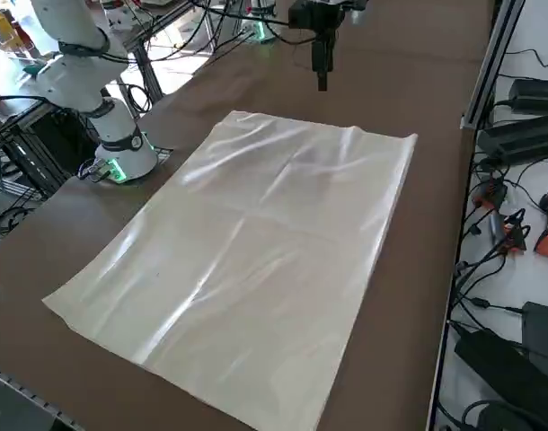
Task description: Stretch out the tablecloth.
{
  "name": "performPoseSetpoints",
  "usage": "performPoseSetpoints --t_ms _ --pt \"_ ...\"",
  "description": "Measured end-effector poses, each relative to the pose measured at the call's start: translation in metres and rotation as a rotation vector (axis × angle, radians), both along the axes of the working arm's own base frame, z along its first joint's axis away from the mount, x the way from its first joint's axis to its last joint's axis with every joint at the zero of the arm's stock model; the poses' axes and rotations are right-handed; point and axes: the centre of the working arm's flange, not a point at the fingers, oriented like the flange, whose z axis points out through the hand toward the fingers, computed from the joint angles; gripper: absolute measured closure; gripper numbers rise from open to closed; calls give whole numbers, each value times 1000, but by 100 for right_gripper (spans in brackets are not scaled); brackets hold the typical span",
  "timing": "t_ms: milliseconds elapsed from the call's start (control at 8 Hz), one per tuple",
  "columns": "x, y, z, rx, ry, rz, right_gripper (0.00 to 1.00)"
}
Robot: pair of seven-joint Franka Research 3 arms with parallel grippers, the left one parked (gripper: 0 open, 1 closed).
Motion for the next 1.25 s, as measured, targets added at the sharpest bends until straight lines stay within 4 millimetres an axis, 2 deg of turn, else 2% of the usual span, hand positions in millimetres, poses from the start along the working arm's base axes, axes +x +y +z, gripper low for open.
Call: performPoseSetpoints --t_ms 125,250,375,500,625,1250 --pt "-2 -34 31 7 -8 -19 0" --pt "-7 -60 68 6 -33 -30 0" --pt "-16 -71 103 1 -46 -39 0" --pt "-24 -72 126 -2 -45 -39 0" --pt "-27 -70 135 -3 -47 -34 0" --pt "-21 -67 125 -8 -31 -18 0"
